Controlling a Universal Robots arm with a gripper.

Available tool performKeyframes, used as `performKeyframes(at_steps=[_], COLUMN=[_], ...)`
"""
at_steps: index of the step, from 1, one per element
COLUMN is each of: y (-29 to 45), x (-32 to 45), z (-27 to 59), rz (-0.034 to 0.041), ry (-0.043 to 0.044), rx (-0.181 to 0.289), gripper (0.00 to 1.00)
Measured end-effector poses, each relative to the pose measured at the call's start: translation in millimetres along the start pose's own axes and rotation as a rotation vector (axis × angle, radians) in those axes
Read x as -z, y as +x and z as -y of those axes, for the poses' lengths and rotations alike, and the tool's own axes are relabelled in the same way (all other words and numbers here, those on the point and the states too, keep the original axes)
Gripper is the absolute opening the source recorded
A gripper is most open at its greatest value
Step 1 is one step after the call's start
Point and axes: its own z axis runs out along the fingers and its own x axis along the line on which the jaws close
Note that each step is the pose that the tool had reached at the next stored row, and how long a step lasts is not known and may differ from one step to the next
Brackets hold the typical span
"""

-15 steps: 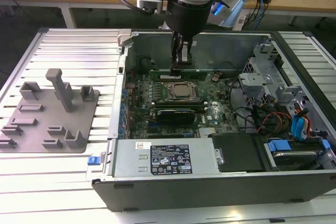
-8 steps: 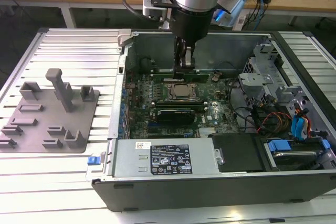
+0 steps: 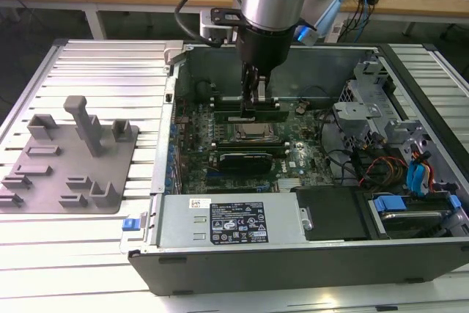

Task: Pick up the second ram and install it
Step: 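Pick up the second ram and move it above second insertion slot, then insert the second ram into the second slot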

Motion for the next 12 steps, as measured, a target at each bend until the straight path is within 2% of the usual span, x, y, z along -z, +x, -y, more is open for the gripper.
performKeyframes(at_steps=[5, 12], y=[0.1, 0.1], x=[-7.2, -7.6], z=[0.5, 0.5], rz=[0.0023, 0.0023], ry=[0.0004, 0.0003], rx=[-0.034, -0.034], gripper=[0.09, 0.09])
